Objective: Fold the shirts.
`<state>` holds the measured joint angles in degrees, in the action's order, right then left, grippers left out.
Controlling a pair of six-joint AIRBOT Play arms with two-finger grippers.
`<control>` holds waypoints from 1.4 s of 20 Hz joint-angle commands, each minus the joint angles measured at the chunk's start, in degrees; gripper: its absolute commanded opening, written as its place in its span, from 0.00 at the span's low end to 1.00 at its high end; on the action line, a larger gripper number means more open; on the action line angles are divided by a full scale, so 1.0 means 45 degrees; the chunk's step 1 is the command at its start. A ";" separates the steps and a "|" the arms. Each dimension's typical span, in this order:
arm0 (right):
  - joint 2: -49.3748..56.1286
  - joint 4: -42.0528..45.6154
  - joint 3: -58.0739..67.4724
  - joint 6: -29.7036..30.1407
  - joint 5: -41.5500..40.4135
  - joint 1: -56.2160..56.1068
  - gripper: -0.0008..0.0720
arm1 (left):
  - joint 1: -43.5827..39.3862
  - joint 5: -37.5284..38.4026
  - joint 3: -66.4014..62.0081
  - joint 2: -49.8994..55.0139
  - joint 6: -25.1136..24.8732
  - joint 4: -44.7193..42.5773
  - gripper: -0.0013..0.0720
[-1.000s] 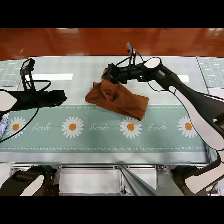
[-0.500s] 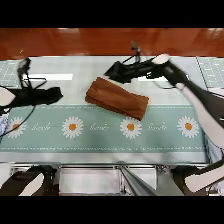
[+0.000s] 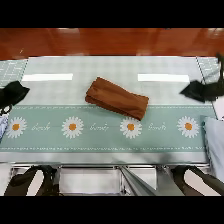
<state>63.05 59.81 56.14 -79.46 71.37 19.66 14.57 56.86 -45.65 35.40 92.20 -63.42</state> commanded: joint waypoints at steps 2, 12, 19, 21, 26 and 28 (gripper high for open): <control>0.0073 -0.4119 -0.4707 0.2166 -0.2613 0.0777 0.58 | -0.0971 -0.0063 0.1753 -0.0534 0.0000 0.0583 0.05; 0.5765 -0.9335 -0.3381 0.4303 -0.3585 -0.3667 0.58 | -0.1734 -0.0996 0.2671 -0.0243 0.0000 0.1015 0.05; 0.6178 -0.7796 0.0272 0.3298 -0.3021 -0.5542 0.04 | -0.1734 -0.1078 0.2671 -0.0243 0.0000 0.1015 0.05; 0.6173 -0.6300 0.1865 0.2268 -0.2399 -0.5863 0.04 | -0.1734 -0.1083 0.2671 -0.0243 0.0000 0.1015 0.05; 0.6178 -0.1180 0.7329 -0.0733 -0.0471 -0.7402 0.04 | -0.1734 -0.1229 0.2696 -0.0243 0.0000 0.1015 0.05; 0.6178 0.0257 0.9564 -0.1511 0.0330 -0.7757 0.04 | -0.1734 -0.1214 0.2710 -0.0243 0.0000 0.1015 0.05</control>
<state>90.83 48.07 85.69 -78.85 67.37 -12.36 6.79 51.44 -33.54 34.28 92.20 -58.85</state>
